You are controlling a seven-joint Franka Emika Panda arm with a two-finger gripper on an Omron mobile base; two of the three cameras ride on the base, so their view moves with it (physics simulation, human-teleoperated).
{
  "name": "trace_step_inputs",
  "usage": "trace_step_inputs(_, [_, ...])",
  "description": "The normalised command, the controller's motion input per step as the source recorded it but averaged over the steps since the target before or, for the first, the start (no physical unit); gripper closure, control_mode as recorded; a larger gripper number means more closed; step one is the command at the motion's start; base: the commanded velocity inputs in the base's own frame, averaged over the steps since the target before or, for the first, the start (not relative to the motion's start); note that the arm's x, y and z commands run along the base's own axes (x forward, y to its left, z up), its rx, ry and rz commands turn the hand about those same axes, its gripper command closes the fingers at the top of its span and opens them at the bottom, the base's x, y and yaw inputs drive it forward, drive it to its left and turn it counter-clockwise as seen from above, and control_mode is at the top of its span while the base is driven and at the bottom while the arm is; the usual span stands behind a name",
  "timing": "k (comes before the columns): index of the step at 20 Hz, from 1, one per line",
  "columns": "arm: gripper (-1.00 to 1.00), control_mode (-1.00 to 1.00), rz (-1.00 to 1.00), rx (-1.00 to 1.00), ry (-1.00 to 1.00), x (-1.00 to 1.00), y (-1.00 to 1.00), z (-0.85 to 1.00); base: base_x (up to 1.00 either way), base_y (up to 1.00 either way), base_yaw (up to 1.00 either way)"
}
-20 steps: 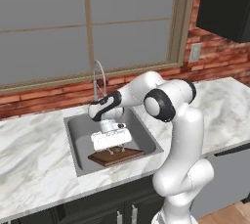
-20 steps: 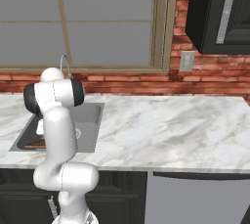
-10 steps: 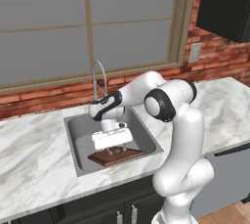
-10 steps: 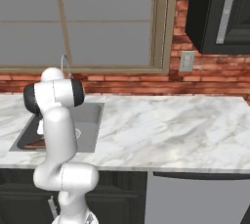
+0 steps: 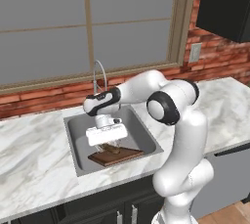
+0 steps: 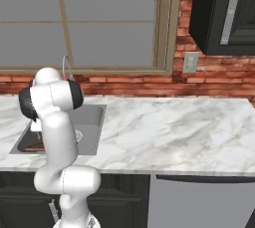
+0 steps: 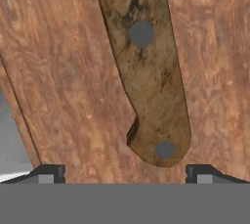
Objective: Move the cutting board and knife to the sink. Then move spray from the cabinet to the counter.
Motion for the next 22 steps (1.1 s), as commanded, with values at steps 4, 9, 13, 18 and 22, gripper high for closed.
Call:
trace_step_inputs(4, [-1.00,-1.00,0.00,-0.01,-0.15,-0.31,0.27,0.51,0.00,0.00,0.00])
trace_step_inputs(9, [-1.00,-1.00,0.00,-0.04,-0.20,-0.51,0.01,0.43,0.00,0.00,0.00])
trace_step_inputs(13, [-1.00,-1.00,0.02,-0.03,-0.20,-0.64,0.00,0.88,0.00,0.00,0.00])
trace_step_inputs(18, [-1.00,-1.00,0.00,0.00,-0.46,-0.73,-0.22,0.99,0.00,0.00,0.00])
trace_step_inputs(22, [-1.00,-1.00,-0.01,0.00,-0.69,-0.96,-0.55,0.67,0.00,0.00,0.00])
